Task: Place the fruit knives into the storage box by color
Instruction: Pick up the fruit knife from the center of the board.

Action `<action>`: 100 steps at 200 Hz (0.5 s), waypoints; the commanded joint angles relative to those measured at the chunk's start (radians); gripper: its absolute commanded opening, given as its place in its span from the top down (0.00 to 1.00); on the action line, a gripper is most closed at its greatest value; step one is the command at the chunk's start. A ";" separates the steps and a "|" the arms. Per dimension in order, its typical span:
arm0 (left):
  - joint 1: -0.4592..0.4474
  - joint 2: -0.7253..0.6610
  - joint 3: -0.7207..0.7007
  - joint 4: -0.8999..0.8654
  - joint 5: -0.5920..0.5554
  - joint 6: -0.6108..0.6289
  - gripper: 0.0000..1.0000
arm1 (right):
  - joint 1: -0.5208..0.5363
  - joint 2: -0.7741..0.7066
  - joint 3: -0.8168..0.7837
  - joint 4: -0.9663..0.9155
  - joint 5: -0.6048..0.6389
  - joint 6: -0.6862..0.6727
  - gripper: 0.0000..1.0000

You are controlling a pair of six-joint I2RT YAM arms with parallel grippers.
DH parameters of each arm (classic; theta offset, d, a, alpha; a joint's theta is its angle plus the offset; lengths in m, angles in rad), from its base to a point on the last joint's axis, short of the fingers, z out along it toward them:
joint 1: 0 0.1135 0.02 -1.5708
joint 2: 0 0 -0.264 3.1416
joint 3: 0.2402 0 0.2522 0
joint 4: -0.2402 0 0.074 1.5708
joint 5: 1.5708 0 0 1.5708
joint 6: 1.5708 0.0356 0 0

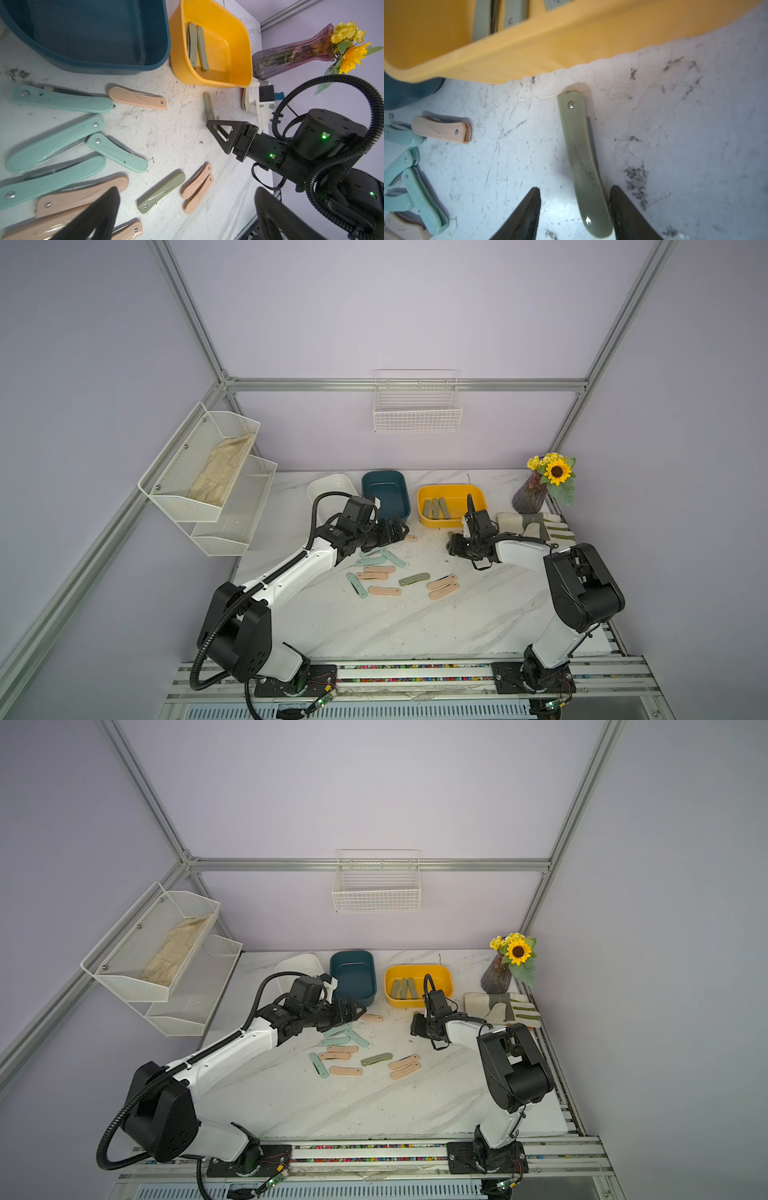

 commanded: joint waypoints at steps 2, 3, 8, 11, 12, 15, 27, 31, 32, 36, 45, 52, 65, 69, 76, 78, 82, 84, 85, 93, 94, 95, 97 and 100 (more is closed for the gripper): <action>-0.004 -0.036 -0.011 0.030 -0.006 -0.003 0.00 | 0.009 0.000 0.047 -0.032 0.062 0.005 0.42; -0.004 -0.036 -0.011 0.030 -0.006 -0.003 0.00 | 0.009 0.002 0.050 -0.034 0.065 0.005 0.42; -0.004 -0.037 -0.012 0.030 -0.008 -0.003 0.00 | 0.009 0.009 0.063 -0.044 0.083 0.001 0.42; -0.004 -0.037 -0.012 0.031 -0.007 -0.003 0.00 | 0.010 0.011 0.067 -0.047 0.088 -0.002 0.42; -0.004 -0.037 -0.013 0.030 -0.007 -0.003 0.00 | 0.010 0.013 0.069 -0.048 0.091 -0.003 0.42; -0.004 -0.037 -0.013 0.031 -0.008 -0.003 0.00 | 0.011 0.016 0.076 -0.053 0.098 -0.004 0.41; -0.004 -0.071 -0.014 0.030 -0.010 -0.003 0.00 | 0.014 0.032 0.100 -0.066 0.125 -0.015 0.41; -0.004 -0.071 -0.014 0.031 -0.011 -0.003 0.00 | 0.013 0.038 0.107 -0.070 0.133 -0.020 0.41; -0.004 -0.071 -0.014 0.031 -0.011 -0.003 0.00 | 0.014 0.040 0.108 -0.071 0.135 -0.020 0.41; -0.004 -0.071 -0.015 0.031 -0.011 -0.003 0.00 | 0.016 0.047 0.117 -0.075 0.142 -0.025 0.41; -0.004 -0.071 -0.014 0.031 -0.013 -0.003 0.00 | 0.020 0.066 0.137 -0.085 0.154 -0.035 0.41; -0.005 -0.071 -0.015 0.031 -0.012 -0.003 0.00 | 0.023 0.079 0.152 -0.096 0.168 -0.042 0.41; -0.004 -0.070 -0.015 0.031 -0.013 -0.003 0.00 | 0.032 0.104 0.174 -0.109 0.188 -0.052 0.42; -0.004 -0.070 -0.014 0.031 -0.013 -0.003 0.00 | 0.037 0.110 0.179 -0.112 0.195 -0.054 0.42; -0.004 -0.070 -0.014 0.031 -0.013 -0.003 0.00 | 0.045 0.120 0.189 -0.118 0.208 -0.059 0.43; -0.004 -0.070 -0.015 0.031 -0.012 -0.003 0.00 | 0.046 0.122 0.191 -0.120 0.213 -0.059 0.43; -0.004 -0.070 -0.016 0.031 -0.012 -0.003 0.00 | 0.051 0.126 0.196 -0.124 0.218 -0.060 0.44; -0.004 -0.070 -0.016 0.032 -0.013 -0.003 0.00 | 0.054 0.128 0.198 -0.125 0.222 -0.061 0.44; -0.004 -0.070 -0.016 0.032 -0.012 -0.003 0.00 | 0.056 0.129 0.198 -0.126 0.223 -0.061 0.44; -0.004 -0.070 -0.016 0.033 -0.013 -0.003 0.00 | 0.065 0.137 0.206 -0.134 0.238 -0.064 0.45; -0.004 -0.070 -0.016 0.033 -0.012 -0.003 0.00 | 0.067 0.138 0.207 -0.136 0.239 -0.065 0.45; -0.004 -0.070 -0.016 0.033 -0.012 -0.003 0.00 | 0.068 0.139 0.207 -0.136 0.241 -0.064 0.45; -0.004 -0.071 -0.016 0.033 -0.013 -0.003 0.00 | 0.071 0.139 0.208 -0.138 0.246 -0.063 0.45; -0.004 -0.071 -0.016 0.033 -0.012 -0.002 0.00 | 0.074 0.141 0.208 -0.141 0.253 -0.064 0.45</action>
